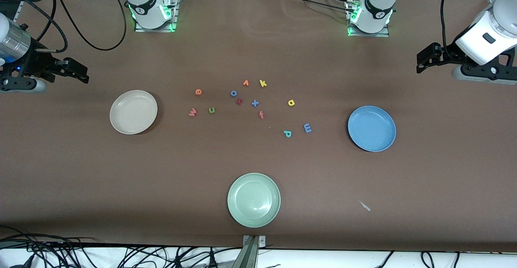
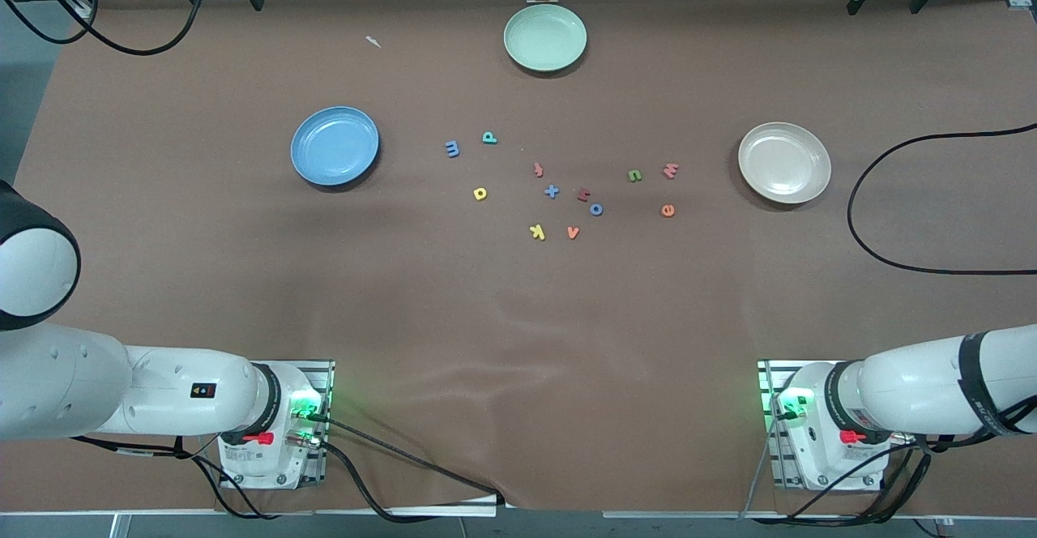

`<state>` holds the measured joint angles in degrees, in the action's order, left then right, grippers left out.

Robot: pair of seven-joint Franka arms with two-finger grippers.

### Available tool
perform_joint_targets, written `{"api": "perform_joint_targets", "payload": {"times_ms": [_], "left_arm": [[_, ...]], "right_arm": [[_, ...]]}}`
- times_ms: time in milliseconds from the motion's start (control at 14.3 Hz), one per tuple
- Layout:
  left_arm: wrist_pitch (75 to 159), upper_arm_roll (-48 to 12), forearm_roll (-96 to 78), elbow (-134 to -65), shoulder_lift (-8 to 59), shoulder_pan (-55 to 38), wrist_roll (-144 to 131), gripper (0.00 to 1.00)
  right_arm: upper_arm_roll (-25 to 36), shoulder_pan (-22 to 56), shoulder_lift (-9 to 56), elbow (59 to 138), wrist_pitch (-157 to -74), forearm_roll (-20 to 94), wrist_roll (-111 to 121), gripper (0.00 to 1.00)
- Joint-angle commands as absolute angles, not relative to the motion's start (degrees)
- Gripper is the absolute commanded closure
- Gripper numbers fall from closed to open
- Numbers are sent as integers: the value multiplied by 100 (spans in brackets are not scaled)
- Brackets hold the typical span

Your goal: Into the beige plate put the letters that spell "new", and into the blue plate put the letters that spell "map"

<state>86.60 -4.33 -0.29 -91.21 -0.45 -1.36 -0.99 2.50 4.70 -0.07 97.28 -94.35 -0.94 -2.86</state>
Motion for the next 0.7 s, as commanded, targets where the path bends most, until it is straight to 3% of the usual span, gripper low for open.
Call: {"api": "perform_joint_targets", "payload": {"times_ms": [0, 630], "left_arm": [[8587, -439, -97, -9132, -88, -53, -149, 0], [8525, -483, -62, -9062, -62, -70, -158, 0]], "right_arm": [[264, 483, -141, 9844, -9457, -193, -255, 0], [264, 483, -141, 9844, -9457, -193, -255, 0]]}}
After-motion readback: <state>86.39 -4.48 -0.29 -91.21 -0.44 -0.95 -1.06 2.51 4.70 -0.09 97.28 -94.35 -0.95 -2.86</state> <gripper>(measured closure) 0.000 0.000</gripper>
